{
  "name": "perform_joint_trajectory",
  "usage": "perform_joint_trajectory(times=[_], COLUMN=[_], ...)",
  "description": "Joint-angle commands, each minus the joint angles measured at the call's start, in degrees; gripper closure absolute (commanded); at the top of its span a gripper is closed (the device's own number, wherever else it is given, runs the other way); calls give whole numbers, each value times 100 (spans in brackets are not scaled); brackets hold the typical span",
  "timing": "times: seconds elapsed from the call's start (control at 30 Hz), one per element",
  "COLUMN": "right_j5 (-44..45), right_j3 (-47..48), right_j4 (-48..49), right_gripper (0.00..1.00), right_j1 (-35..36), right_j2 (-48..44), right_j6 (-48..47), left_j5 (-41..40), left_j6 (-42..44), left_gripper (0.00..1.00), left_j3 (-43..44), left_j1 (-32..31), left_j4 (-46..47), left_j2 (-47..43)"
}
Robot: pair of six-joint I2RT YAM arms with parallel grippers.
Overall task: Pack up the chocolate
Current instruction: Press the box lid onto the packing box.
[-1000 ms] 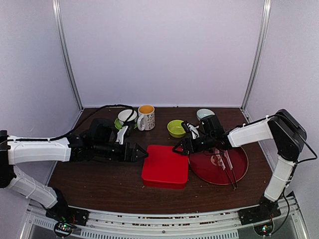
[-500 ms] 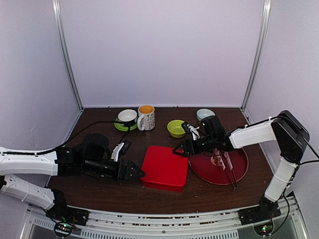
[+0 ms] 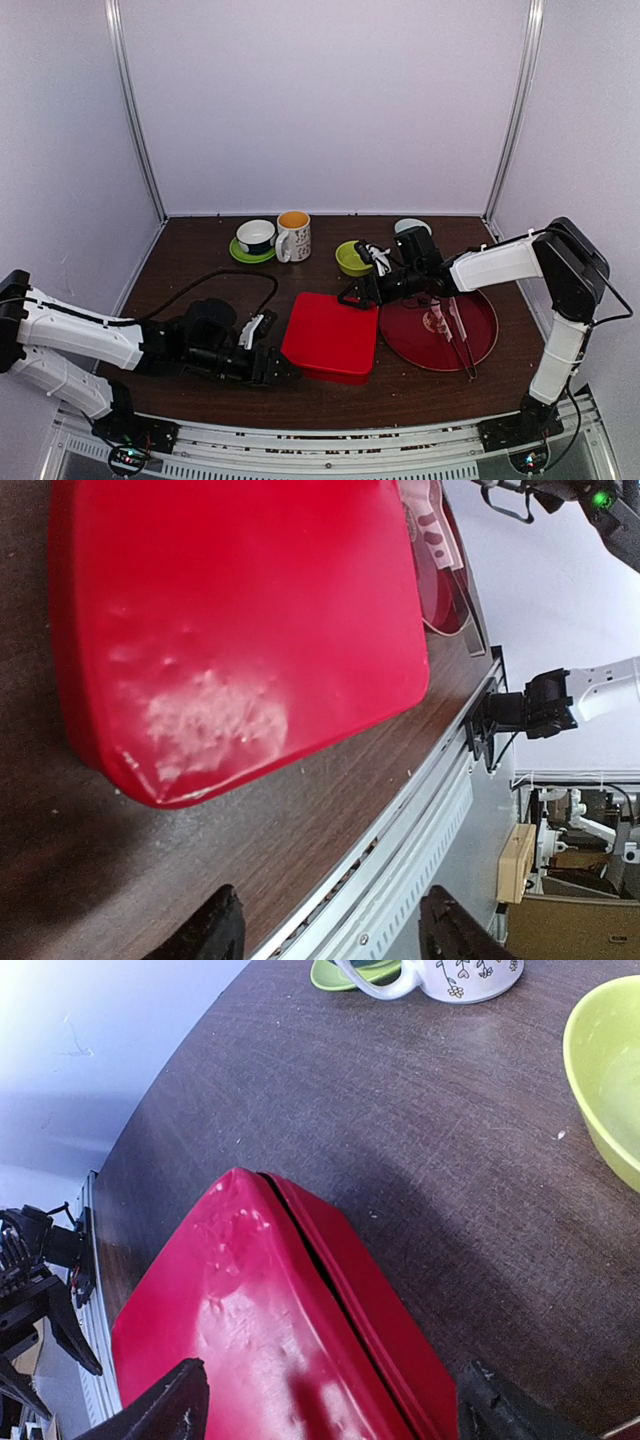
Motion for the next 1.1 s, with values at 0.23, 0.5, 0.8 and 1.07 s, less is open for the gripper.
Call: perform_joint_trajectory(times=[0.23, 0.5, 0.8, 1.07], right_j5=[-244, -384, -413, -427], right_j3=[17, 123, 89, 7], right_j4=[124, -58, -161, -201], right_gripper=[15, 16, 16, 17], right_j1=[71, 129, 166, 186], right_j2=[142, 232, 222, 159], right_j6=[-9, -143, -203, -226], left_j5=[216, 183, 147, 192], left_j6=[-152, -243, -143, -39], left_gripper=[57, 71, 76, 77], left_j3=[3, 127, 137, 115], left_j1=[-98, -82, 200, 499], left_j4=[1244, 1741, 1725, 1744], left_j2=[829, 1266, 1393, 1562])
